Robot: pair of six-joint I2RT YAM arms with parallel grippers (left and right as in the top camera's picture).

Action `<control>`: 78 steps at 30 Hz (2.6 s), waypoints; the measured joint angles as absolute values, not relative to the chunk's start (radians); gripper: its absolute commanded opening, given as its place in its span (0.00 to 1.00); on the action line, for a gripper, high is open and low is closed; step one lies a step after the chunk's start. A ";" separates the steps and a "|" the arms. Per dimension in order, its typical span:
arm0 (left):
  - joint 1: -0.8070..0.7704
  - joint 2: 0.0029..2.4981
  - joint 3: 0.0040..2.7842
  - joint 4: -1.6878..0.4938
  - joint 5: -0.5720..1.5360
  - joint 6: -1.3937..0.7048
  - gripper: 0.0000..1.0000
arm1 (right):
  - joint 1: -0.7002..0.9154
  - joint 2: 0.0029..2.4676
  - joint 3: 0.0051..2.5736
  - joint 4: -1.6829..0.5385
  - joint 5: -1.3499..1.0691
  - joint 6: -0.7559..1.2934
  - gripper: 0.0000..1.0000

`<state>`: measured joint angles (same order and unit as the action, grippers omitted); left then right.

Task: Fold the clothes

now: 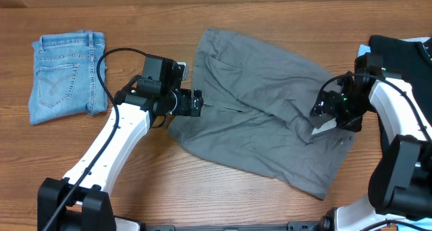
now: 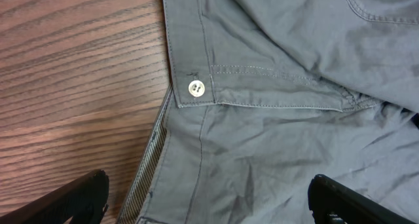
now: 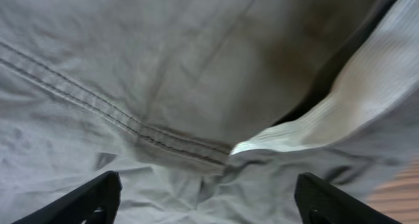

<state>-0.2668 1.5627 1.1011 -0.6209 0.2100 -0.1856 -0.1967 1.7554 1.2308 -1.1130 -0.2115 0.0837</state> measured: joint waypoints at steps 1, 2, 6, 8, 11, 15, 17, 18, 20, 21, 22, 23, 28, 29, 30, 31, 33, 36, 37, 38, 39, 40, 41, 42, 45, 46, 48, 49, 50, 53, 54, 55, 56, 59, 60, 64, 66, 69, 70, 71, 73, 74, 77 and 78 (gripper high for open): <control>-0.267 1.563 1.101 -0.621 0.210 -0.186 1.00 | -0.197 1.767 1.216 -1.104 -0.232 0.083 0.85; -0.267 1.563 1.101 -0.621 0.210 -0.186 1.00 | -0.197 1.768 1.205 -1.090 -0.254 0.082 0.85; -0.267 1.563 1.102 -0.622 0.210 -0.186 1.00 | -0.197 1.772 1.161 -0.997 -0.290 0.082 0.82; -0.267 1.563 1.102 -0.624 0.210 -0.186 1.00 | -0.197 1.773 1.139 -0.958 -0.311 0.082 0.75; -0.267 1.563 1.102 -0.624 0.210 -0.186 1.00 | -0.197 1.773 1.086 -0.879 -0.357 0.084 0.05; -0.267 1.563 1.102 -0.624 0.210 -0.186 1.00 | -0.198 1.775 1.082 -0.852 -0.404 0.082 0.04; -0.267 1.563 1.102 -0.624 0.210 -0.186 1.00 | -0.208 1.775 1.107 -0.900 -0.398 0.081 0.04; -0.267 1.563 1.102 -0.624 0.210 -0.186 1.00 | -0.217 1.773 1.137 -0.927 -0.386 0.081 0.04; -0.267 1.563 1.102 -0.624 0.210 -0.186 1.00 | -0.246 1.760 1.255 -0.957 -0.331 0.089 0.04; -0.267 1.563 1.102 -0.624 0.210 -0.186 1.00 | -0.255 1.755 1.295 -0.958 -0.303 0.101 0.04; -0.267 1.563 1.102 -0.624 0.210 -0.186 1.00 | -0.269 1.748 1.365 -0.953 -0.247 0.125 0.04; -0.267 1.563 1.102 -0.624 0.210 -0.186 1.00 | -0.292 1.736 1.438 -0.917 -0.179 0.143 0.24; -0.267 1.563 1.102 -0.625 0.210 -0.186 1.00 | -0.341 1.713 1.496 -0.902 -0.061 0.182 0.64; -0.267 1.563 1.102 -0.625 0.210 -0.186 1.00 | -0.340 1.725 1.496 -0.923 -0.055 0.182 0.66; -0.267 1.563 1.102 -0.626 0.210 -0.186 1.00 | -0.339 1.742 1.495 -0.950 -0.046 0.188 0.66; -0.267 1.563 1.102 -0.628 0.210 -0.186 1.00 | -0.339 1.754 1.494 -0.961 -0.036 0.188 0.66; -0.267 1.563 1.102 -0.628 0.210 -0.186 1.00 | -0.339 1.771 1.492 -0.970 0.002 0.187 0.66; -0.267 1.563 1.102 -0.623 0.210 -0.186 1.00 | -0.339 1.770 1.492 -0.980 0.024 0.186 0.64; -0.267 1.563 1.102 -0.604 0.210 -0.186 1.00 | -0.339 1.768 1.492 -0.985 -0.004 0.175 0.62; -0.267 1.563 1.102 -0.570 0.210 -0.186 1.00 | -0.337 1.761 1.492 -0.991 -0.057 0.150 0.62; -0.267 1.563 1.103 -0.527 0.210 -0.188 1.00 | -0.328 1.742 1.492 -1.040 -0.154 0.097 0.63; -0.267 1.563 1.107 -0.501 0.210 -0.189 1.00 | -0.313 1.726 1.492 -1.069 -0.192 0.076 0.64; -0.270 1.566 1.123 -0.497 0.202 -0.187 1.00 | -0.295 1.710 1.492 -1.094 -0.214 0.063 0.65; -0.282 1.581 1.178 -0.492 0.186 -0.181 1.00 | -0.275 1.693 1.492 -1.120 -0.222 0.066 0.68; -0.308 1.703 1.477 -0.526 0.197 -0.138 1.00 | -0.271 1.661 1.492 -1.124 -0.196 0.108 0.73; -0.312 1.753 1.554 -0.537 0.213 -0.127 1.00 | -0.273 1.640 1.492 -1.124 -0.187 0.120 0.73; -0.312 1.938 1.787 -0.555 0.284 -0.111 1.00 | -0.273 1.549 1.492 -1.143 -0.168 0.138 0.74; -0.313 2.002 1.849 -0.566 0.310 -0.104 1.00 | -0.273 1.513 1.492 -1.151 -0.167 0.141 0.74; -0.313 2.115 1.949 -0.557 0.344 -0.097 1.00 | -0.274 1.486 1.492 -1.159 -0.166 0.143 0.74; -0.319 2.342 2.093 -0.493 0.397 -0.093 1.00 | -0.273 1.416 1.493 -1.196 -0.164 0.152 0.74; -0.323 2.386 2.110 -0.462 0.410 -0.093 1.00 | -0.273 1.416 1.493 -1.202 -0.164 0.153 0.74; -0.329 2.463 2.127 -0.400 0.429 -0.093 1.00 | -0.274 1.417 1.493 -1.207 -0.163 0.154 0.74; -0.335 2.508 2.128 -0.373 0.440 -0.093 1.00 | -0.273 1.417 1.493 -1.207 -0.163 0.154 0.74; -0.344 2.574 2.128 -0.330 0.461 -0.093 1.00 | -0.273 1.417 1.493 -1.208 -0.160 0.154 0.73; -0.347 2.590 2.128 -0.319 0.464 -0.094 0.91 | -0.273 1.417 1.493 -1.208 -0.159 0.154 0.73; -0.351 2.606 2.133 -0.302 0.479 -0.099 0.04 | -0.274 1.417 1.493 -1.205 -0.156 0.157 0.71; -0.352 2.606 2.160 -0.299 0.479 -0.112 0.04 | -0.273 1.417 1.493 -1.205 -0.156 0.157 0.71; -0.340 2.606 2.239 -0.375 0.464 -0.171 0.04 | -0.273 1.417 1.493 -1.206 -0.156 0.157 0.71; -0.328 2.606 2.278 -0.444 0.419 -0.192 0.04 | -0.273 1.417 1.493 -1.205 -0.156 0.157 0.71; -0.313 2.605 2.300 -0.500 0.364 -0.205 0.04 | -0.273 1.417 1.493 -1.205 -0.156 0.157 0.71; -0.284 2.592 2.312 -0.622 0.245 -0.216 0.04 | -0.273 1.417 1.493 -1.206 -0.156 0.156 0.71; -0.262 2.578 2.312 -0.692 0.151 -0.228 0.04 | -0.273 1.417 1.493 -1.205 -0.156 0.157 0.71; -0.183 2.527 2.316 -0.810 -0.020 -0.262 0.04 | -0.274 1.417 1.493 -1.205 -0.156 0.157 0.71; -0.158 2.517 2.319 -0.833 -0.052 -0.280 0.04 | -0.274 1.417 1.493 -1.205 -0.156 0.157 0.72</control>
<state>-0.1577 2.5172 2.3188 -0.8330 -0.0517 -0.2798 -0.2737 1.4174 1.4929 -1.2053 -0.1562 0.1566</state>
